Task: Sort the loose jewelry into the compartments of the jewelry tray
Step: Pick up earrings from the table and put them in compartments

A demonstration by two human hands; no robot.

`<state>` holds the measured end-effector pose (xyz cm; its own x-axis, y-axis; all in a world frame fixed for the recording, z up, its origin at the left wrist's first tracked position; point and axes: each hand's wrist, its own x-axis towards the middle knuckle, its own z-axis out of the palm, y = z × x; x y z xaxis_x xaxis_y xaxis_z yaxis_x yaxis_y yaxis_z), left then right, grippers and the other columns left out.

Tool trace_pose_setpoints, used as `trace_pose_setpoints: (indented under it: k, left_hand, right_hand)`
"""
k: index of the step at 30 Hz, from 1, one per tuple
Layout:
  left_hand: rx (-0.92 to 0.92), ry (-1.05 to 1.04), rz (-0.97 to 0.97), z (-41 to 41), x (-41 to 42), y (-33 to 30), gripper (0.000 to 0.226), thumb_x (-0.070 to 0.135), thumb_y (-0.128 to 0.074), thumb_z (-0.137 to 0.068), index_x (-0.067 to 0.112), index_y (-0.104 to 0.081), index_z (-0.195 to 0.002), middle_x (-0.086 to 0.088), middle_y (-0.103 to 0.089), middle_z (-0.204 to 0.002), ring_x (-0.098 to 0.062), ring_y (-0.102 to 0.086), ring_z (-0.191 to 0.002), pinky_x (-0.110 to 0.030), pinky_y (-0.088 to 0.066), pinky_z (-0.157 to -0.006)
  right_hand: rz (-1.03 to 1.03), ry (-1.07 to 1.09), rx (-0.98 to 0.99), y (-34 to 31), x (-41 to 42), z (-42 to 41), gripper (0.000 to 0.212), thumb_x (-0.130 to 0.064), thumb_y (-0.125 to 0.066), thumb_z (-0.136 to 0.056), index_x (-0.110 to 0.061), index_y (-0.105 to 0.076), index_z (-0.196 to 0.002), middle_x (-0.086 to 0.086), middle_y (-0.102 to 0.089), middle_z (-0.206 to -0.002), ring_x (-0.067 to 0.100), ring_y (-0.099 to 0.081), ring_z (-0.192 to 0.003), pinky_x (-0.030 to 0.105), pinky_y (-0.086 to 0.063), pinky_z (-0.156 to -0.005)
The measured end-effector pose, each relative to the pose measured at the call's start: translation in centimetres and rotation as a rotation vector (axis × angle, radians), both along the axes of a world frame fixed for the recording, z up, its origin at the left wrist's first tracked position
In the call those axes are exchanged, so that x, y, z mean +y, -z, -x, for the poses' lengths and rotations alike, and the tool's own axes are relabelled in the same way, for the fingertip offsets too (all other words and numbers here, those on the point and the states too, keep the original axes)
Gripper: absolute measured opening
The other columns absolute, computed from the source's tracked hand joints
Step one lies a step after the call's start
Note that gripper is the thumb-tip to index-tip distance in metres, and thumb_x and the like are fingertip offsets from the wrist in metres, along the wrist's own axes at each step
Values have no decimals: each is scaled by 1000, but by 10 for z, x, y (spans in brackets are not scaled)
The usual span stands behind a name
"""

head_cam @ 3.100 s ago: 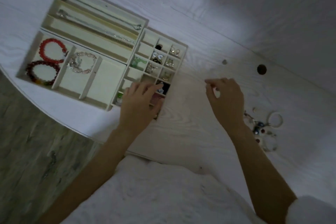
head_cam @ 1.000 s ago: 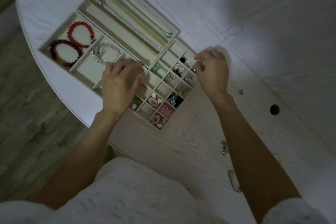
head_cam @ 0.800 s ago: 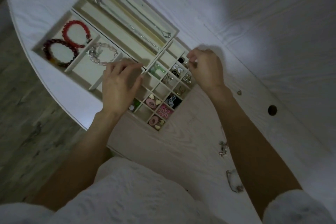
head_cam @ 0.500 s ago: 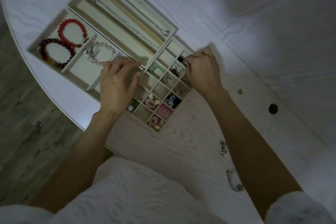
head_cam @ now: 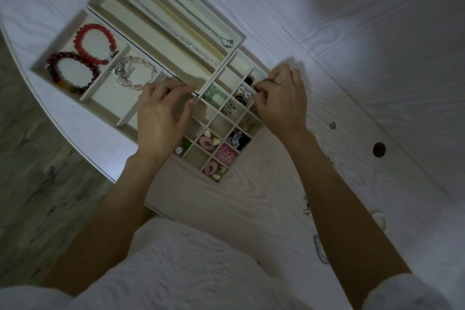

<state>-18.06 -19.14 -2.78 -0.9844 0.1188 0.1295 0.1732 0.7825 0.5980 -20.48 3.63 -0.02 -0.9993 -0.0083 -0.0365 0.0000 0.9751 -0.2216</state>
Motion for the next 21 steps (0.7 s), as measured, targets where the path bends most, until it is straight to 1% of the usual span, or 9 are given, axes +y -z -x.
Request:
trace_pose_setpoints:
  k: [3,6,9,14,17,19,21]
  left_hand:
    - [-5,4,4,1,0,0,26,23,-56,-94,11,-68,-113,-9,-64,-108,-31,-52,-98,-27,-29,-86]
    - [-9,0,2,1,1,0,26,23,-56,-94,11,-68,-114,-9,-65,-108,-31,-52,-99,-26,-29,-87]
    - [-5,-3,-5,1,0,-1,25,22,-57,-94,11,-68,-113,-9,-64,-108,-32,-52,-99,-25,-29,-87]
    - [0,8,-2,2,2,-1,23,18,-58,-93,11,-68,-113,-10,-65,-108,-33,-52,-99,-24,-28,-86]
    - [1,9,-8,2,2,-1,24,19,-57,-94,11,-68,-113,-10,-64,-108,-32,-51,-99,-26,-29,-87]
    - [6,16,-4,3,2,-1,24,20,-57,-94,11,-68,-113,-10,-64,-107,-32,-51,-97,-27,-30,-87]
    - [12,23,4,3,3,-1,24,20,-59,-92,12,-68,-112,-9,-64,-107,-32,-51,-97,-28,-30,-87]
  right_hand:
    - [-15,26,19,2,-1,2,22,-17,-52,-79,-7,-72,-82,10,-54,-92,24,-48,-87,29,-35,-72]
    - [7,40,95,1,0,4,16,-14,-54,-76,-7,-68,-75,10,-55,-89,24,-50,-83,30,-38,-69]
    - [38,12,103,0,1,2,20,-10,-53,-72,-9,-70,-81,9,-55,-90,24,-49,-83,29,-37,-70]
    - [37,1,63,2,3,0,25,-11,-55,-74,-11,-74,-89,9,-55,-90,25,-49,-82,29,-37,-68]
    - [38,16,64,2,3,2,21,-13,-55,-75,-11,-73,-86,9,-55,-89,24,-49,-81,27,-34,-69]
    - [21,18,69,3,1,4,20,-18,-55,-80,-10,-73,-82,9,-55,-88,23,-49,-81,27,-34,-69]
    - [-4,31,72,4,0,6,23,-25,-56,-84,-10,-71,-77,8,-54,-88,22,-48,-82,27,-31,-69]
